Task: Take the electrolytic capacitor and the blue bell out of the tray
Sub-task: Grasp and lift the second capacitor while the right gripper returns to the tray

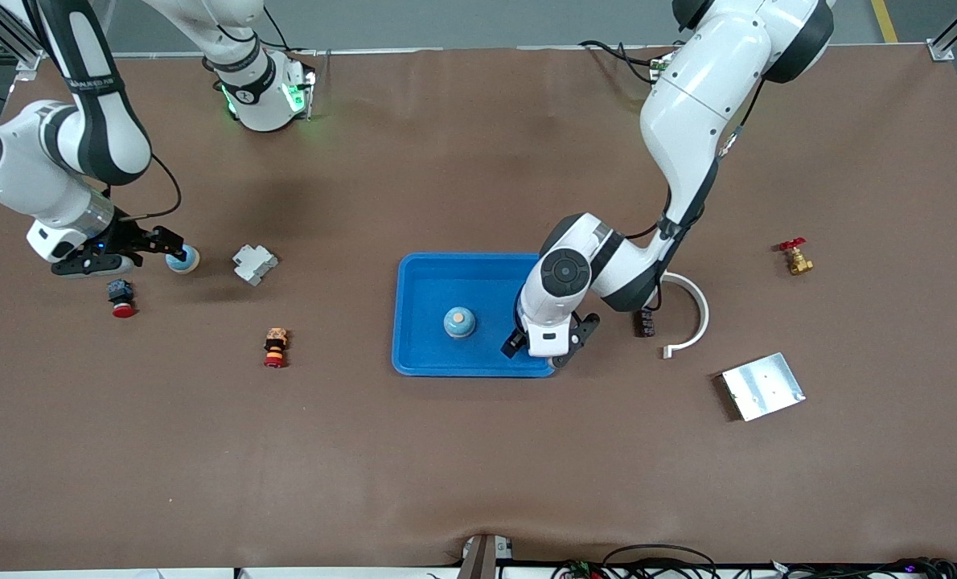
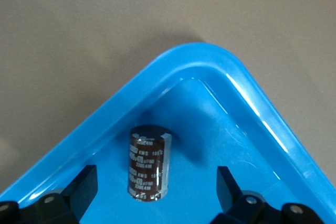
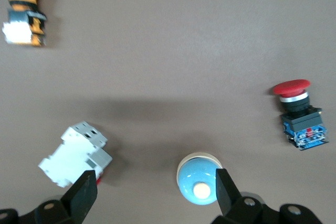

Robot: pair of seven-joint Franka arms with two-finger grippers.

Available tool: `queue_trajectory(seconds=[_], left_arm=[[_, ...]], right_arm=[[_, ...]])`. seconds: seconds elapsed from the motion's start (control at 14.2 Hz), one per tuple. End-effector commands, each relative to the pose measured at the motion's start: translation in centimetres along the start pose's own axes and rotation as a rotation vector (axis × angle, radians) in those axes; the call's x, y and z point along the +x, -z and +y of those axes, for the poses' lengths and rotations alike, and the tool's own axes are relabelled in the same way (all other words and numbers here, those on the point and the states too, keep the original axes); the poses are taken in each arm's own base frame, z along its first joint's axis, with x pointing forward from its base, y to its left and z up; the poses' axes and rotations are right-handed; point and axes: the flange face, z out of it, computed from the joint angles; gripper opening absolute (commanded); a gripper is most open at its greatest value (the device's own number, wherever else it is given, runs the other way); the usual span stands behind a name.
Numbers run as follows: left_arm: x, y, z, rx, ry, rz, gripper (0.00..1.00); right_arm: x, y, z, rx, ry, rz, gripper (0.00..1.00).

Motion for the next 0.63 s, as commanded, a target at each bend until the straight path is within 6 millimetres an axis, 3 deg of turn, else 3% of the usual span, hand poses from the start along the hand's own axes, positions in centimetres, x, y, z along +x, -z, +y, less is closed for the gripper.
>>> queue_trajectory(seconds=[0.0,0.07,0.21,0.35,0.56], left_arm=[[-0.3,-0.7,0.6,-0.025,0.017,-0.001,1.0],[-0.2,-0.7,0.6,-0.025,0.019,-0.003,1.0],[-0.1,-0.5,0.7,-0.028,0.02,-0.002,1.0],[0.1,-0.4,0.7,-0.03,0.021,0.0,0.95],[0.2,-0.1,0.8,-0.034,0.022,0.001,0.43]], right_arm=[[0.8,2.1,-2.3,0.009,-0.091,0.029,1.0],[1.2,2.8,-3.7,0.008,-0.152,0.043,1.0],[2.6,4.4,-8.3,0.015,-0.289,0.07,1.0],[3.6,5.7,-10.5,0.019,-0.378,0.054,1.0],[5.8,8.9,-11.0,-0.009,-0.375,0.045,1.0]])
